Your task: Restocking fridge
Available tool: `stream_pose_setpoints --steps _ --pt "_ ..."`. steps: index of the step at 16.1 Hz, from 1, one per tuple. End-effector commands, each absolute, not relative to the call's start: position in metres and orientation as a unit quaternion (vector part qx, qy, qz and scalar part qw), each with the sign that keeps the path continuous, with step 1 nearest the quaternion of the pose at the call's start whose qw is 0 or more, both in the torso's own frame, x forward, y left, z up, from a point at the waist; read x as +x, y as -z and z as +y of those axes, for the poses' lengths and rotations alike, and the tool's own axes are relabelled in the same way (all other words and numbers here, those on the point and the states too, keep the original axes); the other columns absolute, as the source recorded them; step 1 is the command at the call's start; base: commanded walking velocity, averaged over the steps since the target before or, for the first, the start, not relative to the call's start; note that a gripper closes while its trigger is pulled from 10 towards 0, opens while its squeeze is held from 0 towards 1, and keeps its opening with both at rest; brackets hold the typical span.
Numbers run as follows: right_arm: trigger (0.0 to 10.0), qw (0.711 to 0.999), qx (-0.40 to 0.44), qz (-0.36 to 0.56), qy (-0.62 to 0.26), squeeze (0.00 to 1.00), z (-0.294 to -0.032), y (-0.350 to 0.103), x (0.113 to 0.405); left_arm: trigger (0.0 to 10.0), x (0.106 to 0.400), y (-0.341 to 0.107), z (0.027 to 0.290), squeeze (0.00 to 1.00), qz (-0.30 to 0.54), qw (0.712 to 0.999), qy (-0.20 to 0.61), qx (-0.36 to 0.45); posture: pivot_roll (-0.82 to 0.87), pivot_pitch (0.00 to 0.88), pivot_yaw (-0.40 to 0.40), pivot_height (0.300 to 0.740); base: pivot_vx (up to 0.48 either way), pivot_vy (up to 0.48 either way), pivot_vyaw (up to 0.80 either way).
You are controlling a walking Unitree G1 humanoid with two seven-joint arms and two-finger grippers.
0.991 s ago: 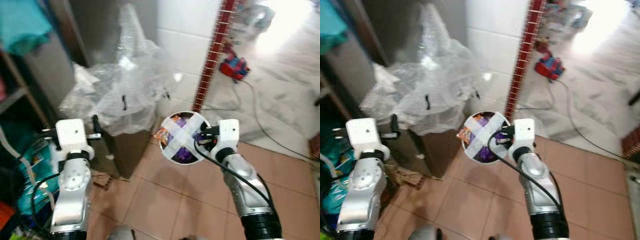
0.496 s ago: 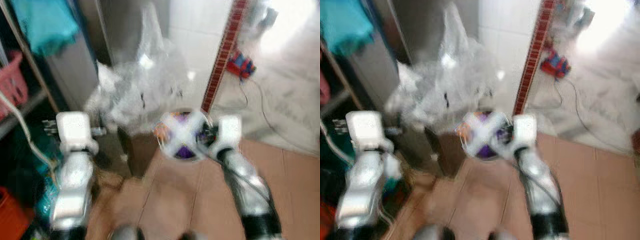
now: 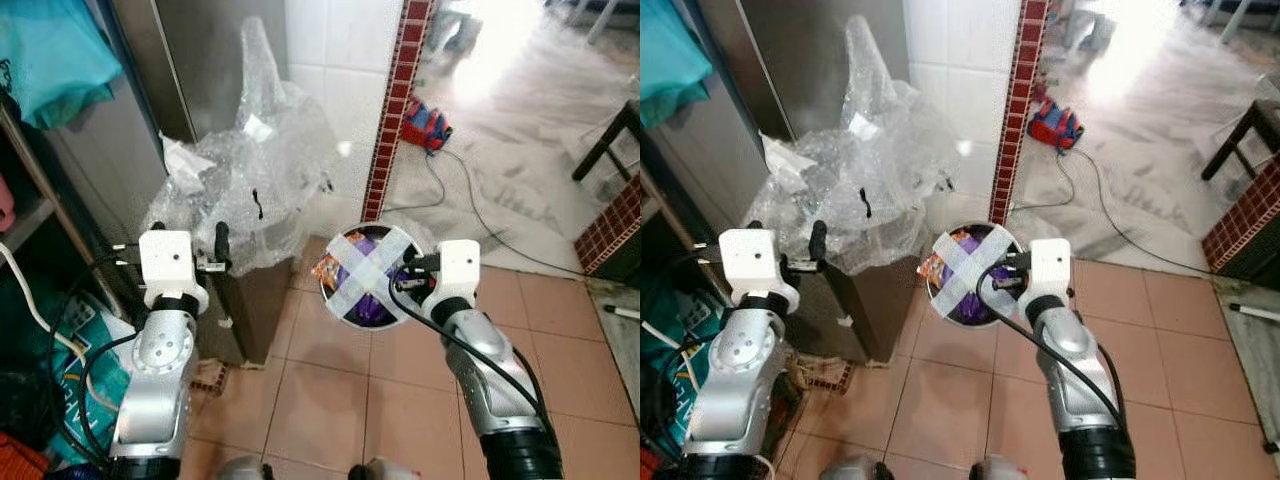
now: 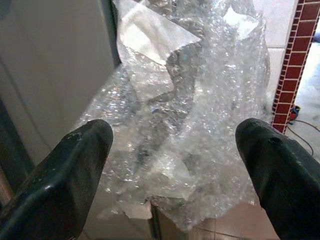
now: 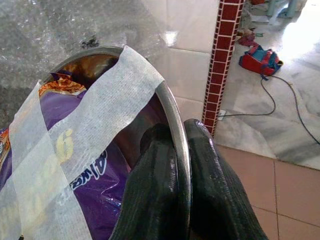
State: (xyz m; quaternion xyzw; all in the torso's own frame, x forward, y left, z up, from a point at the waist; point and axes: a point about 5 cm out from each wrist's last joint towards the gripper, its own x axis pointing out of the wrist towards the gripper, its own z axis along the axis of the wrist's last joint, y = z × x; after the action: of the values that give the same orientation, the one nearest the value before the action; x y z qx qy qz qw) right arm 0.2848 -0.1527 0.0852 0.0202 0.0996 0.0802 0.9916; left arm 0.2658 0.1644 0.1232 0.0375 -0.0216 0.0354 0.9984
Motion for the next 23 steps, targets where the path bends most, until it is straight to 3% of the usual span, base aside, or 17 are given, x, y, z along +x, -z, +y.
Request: stream_pose_setpoints --steps 1,14,23 --pt "10.0 0.994 0.019 0.077 -0.080 0.00 -0.153 -0.095 0.289 10.0 0.266 -0.130 0.162 0.00 -0.039 0.998 -0.031 0.038 0.04 0.000 -0.011 0.740 0.277 0.000 0.00" --pt "10.0 0.993 -0.009 0.062 -0.099 0.00 -0.149 -0.098 0.290 10.0 0.267 -0.134 0.164 0.00 -0.059 0.996 -0.046 0.049 0.04 0.000 -0.014 0.740 0.330 0.000 0.00" --pt "10.0 0.993 -0.012 0.063 -0.099 0.00 -0.149 -0.097 0.288 10.0 0.264 -0.124 0.157 0.00 -0.030 0.998 -0.036 0.039 0.04 0.000 -0.014 0.740 0.000 0.000 0.00"
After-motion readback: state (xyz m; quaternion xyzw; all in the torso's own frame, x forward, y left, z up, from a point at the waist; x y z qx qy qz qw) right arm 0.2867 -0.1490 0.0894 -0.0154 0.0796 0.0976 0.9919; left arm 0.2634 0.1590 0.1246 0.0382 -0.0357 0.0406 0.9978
